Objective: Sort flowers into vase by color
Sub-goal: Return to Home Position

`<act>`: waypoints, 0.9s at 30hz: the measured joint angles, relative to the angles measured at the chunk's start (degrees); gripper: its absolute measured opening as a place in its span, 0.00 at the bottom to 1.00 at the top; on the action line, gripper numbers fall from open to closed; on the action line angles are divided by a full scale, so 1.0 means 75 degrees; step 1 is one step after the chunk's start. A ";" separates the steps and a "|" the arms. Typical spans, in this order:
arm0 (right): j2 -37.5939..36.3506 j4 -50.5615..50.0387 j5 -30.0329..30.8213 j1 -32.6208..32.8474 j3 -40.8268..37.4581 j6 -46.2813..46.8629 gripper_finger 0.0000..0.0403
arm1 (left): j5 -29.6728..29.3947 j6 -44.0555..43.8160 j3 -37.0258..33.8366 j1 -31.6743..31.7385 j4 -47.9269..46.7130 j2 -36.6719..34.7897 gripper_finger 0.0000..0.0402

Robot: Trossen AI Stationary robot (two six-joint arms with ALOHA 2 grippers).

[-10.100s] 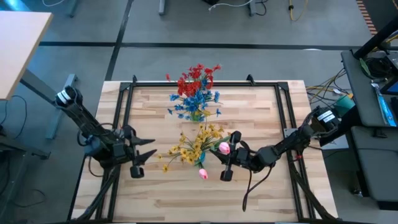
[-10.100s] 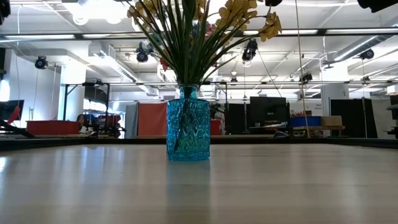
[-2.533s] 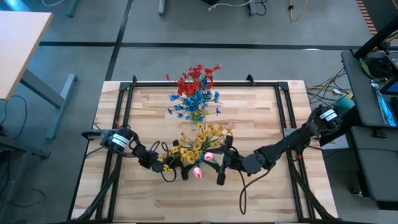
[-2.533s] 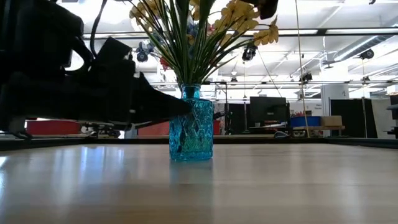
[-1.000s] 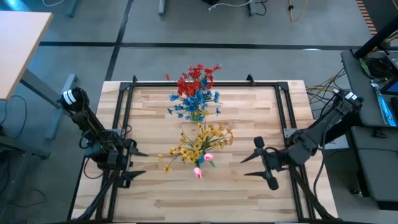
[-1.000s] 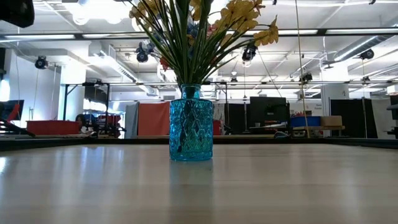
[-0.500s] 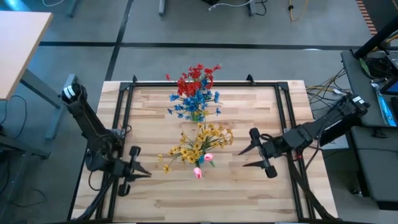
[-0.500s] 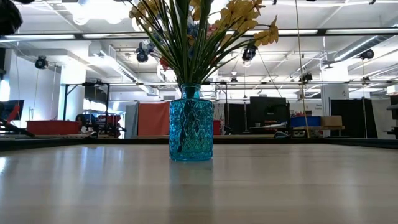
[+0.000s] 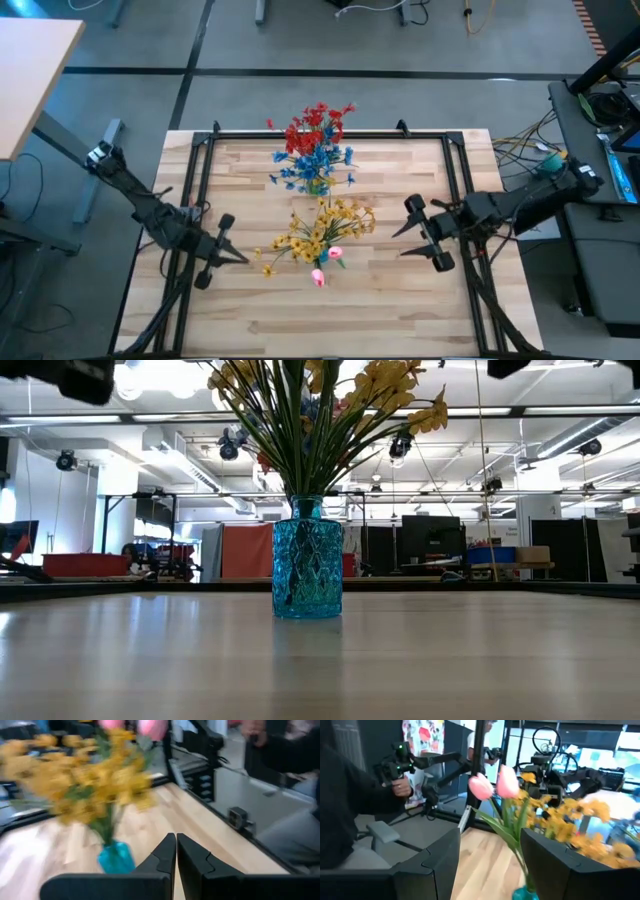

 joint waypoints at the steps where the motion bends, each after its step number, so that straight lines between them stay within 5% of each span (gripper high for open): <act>1: -0.0069 -0.0003 -0.0118 -0.0157 -0.0067 0.0050 0.50 | 0.0006 0.0025 -0.0154 0.0154 0.0089 -0.0178 0.00; 10: -0.0776 0.0111 -0.0473 -0.0918 -0.0813 0.0270 0.50 | 0.0398 0.0249 -0.1510 0.0760 0.0520 -0.2238 0.00; 20: -0.2365 0.0433 -0.0462 -0.1323 -0.2164 0.0508 0.50 | 0.0070 0.0604 -0.1602 0.1005 -0.1239 -0.4570 0.00; 27: -0.3827 0.0499 -0.0402 -0.1604 -0.3012 0.0623 0.50 | -0.0326 0.0589 -0.1865 0.1128 -0.1288 -0.4573 0.00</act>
